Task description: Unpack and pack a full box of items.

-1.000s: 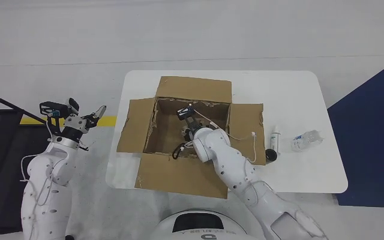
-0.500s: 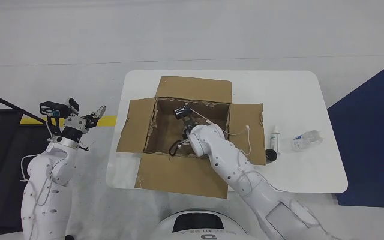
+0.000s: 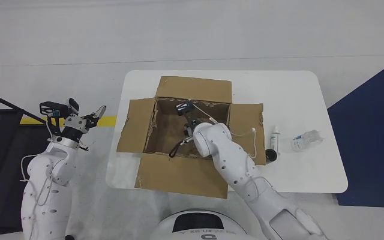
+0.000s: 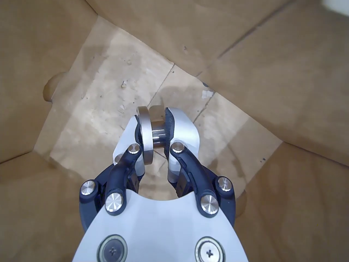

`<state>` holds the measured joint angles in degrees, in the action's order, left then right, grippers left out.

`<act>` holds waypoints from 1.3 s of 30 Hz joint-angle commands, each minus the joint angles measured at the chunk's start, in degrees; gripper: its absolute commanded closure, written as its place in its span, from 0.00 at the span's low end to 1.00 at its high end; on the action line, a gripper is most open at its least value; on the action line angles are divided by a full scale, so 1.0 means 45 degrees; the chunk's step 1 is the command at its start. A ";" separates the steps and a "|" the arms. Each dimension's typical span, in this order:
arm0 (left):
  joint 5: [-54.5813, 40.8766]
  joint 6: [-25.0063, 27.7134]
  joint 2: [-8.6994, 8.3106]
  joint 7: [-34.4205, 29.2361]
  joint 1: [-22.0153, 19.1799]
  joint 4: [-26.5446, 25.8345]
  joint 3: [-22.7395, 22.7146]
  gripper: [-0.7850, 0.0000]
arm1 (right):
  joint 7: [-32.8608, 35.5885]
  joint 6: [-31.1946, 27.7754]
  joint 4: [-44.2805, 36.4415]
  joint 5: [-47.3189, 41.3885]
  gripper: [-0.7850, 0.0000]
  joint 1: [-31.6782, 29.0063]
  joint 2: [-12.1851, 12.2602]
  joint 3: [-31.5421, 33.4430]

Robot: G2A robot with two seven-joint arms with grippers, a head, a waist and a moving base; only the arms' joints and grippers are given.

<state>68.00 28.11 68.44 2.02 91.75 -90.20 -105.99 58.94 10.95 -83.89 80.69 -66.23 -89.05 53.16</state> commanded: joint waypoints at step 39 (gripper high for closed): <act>0.0000 0.0000 0.0000 0.0000 0.0000 0.0000 0.0000 0.00 | -0.5493 -0.2907 -1.1279 -0.6983 1.00 -0.9136 0.1224 1.2456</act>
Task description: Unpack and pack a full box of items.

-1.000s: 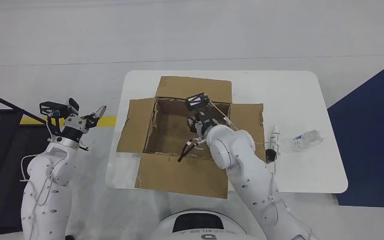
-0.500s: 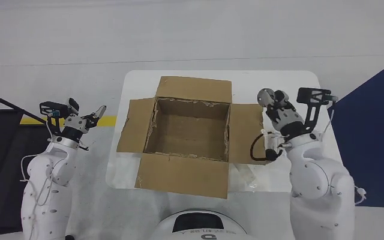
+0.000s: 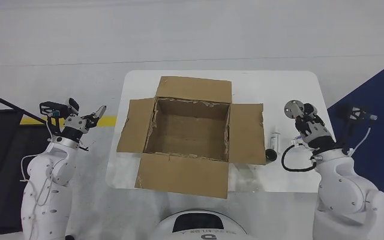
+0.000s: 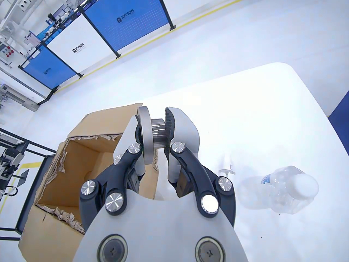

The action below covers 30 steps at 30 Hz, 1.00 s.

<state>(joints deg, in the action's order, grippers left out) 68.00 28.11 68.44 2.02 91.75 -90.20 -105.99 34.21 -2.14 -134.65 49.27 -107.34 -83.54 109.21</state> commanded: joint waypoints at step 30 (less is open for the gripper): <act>0.0000 0.0000 0.0000 0.0000 0.0000 0.0000 0.0000 0.00 | 0.8398 -0.6056 0.6916 -0.5295 1.00 0.0182 0.1962 0.5645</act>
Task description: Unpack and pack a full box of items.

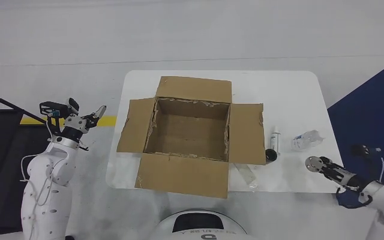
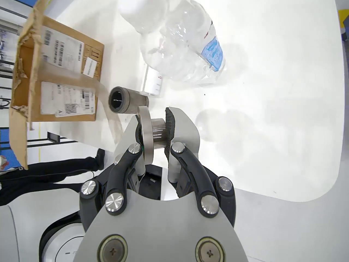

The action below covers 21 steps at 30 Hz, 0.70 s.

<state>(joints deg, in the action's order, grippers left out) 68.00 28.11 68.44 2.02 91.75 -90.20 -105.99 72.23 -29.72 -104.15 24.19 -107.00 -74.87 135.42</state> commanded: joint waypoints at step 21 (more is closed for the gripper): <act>0.0000 0.0000 0.0000 0.0000 0.0000 0.0000 0.0000 0.00 | -0.0991 0.1197 0.1241 0.2814 1.00 0.0495 0.0644 -0.2141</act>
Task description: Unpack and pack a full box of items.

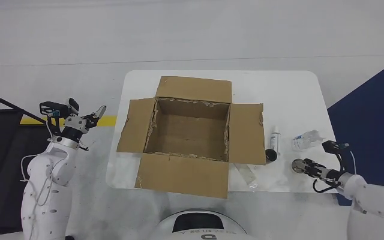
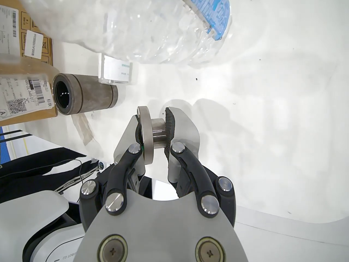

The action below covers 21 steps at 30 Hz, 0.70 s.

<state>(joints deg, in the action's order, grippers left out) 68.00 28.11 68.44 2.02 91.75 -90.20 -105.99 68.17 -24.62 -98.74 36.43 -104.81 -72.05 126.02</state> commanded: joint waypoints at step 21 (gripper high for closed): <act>0.0000 0.0000 0.0000 0.0000 0.0000 0.0000 0.0000 0.00 | -0.0975 0.1165 0.0594 0.0675 0.58 0.0057 0.0422 -0.0743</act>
<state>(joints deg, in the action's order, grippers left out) 68.00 28.11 68.44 2.02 91.75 -90.20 -105.99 63.80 -19.45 -96.01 39.80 -104.46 -70.22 122.55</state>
